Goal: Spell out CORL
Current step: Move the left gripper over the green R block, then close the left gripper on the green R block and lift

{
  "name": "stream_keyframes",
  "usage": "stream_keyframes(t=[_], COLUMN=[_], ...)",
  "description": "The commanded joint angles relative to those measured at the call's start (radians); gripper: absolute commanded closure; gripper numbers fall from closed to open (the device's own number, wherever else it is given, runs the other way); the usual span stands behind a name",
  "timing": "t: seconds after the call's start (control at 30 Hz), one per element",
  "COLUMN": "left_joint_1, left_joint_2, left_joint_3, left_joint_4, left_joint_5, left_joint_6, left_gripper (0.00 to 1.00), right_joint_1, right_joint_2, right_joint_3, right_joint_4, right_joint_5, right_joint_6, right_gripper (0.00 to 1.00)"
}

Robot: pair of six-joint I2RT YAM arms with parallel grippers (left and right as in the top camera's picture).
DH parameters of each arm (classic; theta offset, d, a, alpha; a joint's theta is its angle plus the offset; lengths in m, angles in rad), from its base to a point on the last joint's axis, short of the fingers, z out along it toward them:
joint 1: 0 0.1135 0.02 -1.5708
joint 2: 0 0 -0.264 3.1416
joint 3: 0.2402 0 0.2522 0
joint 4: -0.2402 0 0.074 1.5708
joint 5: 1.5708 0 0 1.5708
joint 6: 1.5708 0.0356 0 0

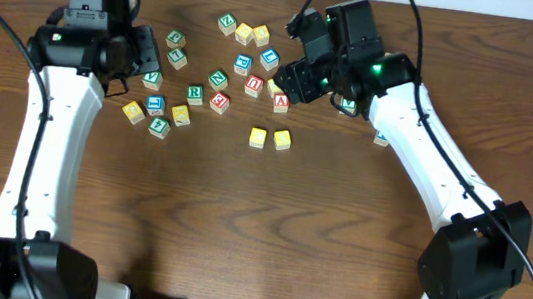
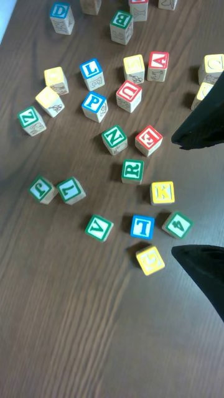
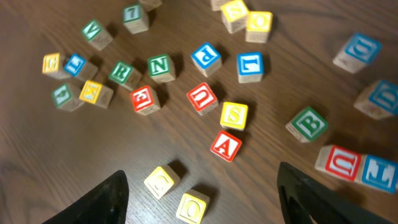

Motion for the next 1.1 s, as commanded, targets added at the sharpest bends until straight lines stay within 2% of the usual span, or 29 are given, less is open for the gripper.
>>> stream_keyframes(t=[0.0,0.3,0.67,1.07], left_joint_1=[-0.045,-0.089,-0.130,-0.138], left_joint_2=[0.090,0.307,0.485,0.514], left_joint_3=[-0.014,-0.014,-0.014,-0.014], left_joint_4=[0.018,0.134,0.183,0.208], left_joint_5=[-0.037,-0.043,-0.098,-0.093], left_joint_6=[-0.063,-0.068,-0.032,-0.032], left_gripper=[0.51,0.51,0.50,0.50], right_joint_1=[-0.035,-0.086,-0.086,-0.085], right_joint_2=[0.003,0.003,0.003,0.003], right_joint_3=[-0.002,-0.002,-0.002,-0.002], right_joint_4=[0.000,-0.072,-0.108,-0.117], right_joint_5=[-0.008,-0.008,0.010,0.010], right_joint_6=[0.078,0.074,0.074,0.074], right_gripper=[0.26,0.24,0.25,0.23])
